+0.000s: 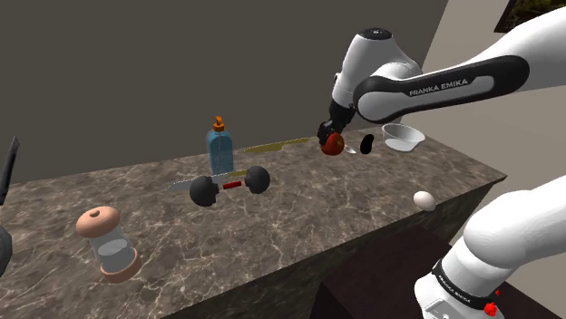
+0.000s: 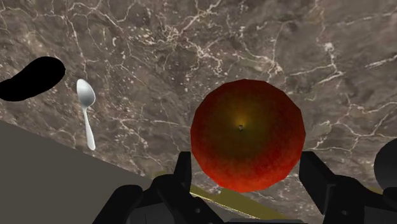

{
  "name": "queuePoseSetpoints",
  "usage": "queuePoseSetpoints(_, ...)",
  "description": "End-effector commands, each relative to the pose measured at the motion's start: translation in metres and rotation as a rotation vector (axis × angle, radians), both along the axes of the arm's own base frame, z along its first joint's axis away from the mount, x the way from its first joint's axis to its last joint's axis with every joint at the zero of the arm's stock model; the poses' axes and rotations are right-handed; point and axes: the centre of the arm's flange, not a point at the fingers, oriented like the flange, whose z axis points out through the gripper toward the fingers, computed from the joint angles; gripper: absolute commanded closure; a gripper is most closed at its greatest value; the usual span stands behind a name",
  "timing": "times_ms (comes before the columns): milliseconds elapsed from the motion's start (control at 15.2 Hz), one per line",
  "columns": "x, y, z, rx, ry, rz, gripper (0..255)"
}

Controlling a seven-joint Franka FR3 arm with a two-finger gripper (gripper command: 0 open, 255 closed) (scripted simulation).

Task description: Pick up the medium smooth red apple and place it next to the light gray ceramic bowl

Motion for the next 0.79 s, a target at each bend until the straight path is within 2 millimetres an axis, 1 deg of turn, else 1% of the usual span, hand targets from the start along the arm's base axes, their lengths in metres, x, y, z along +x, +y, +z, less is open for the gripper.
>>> queuePoseSetpoints(0, -0.002, -0.025, 0.001, 0.000, 0.000, 0.001, 255)
queuePoseSetpoints(726, -0.014, -0.170, 0.001, 0.000, 0.000, 0.001, 255)
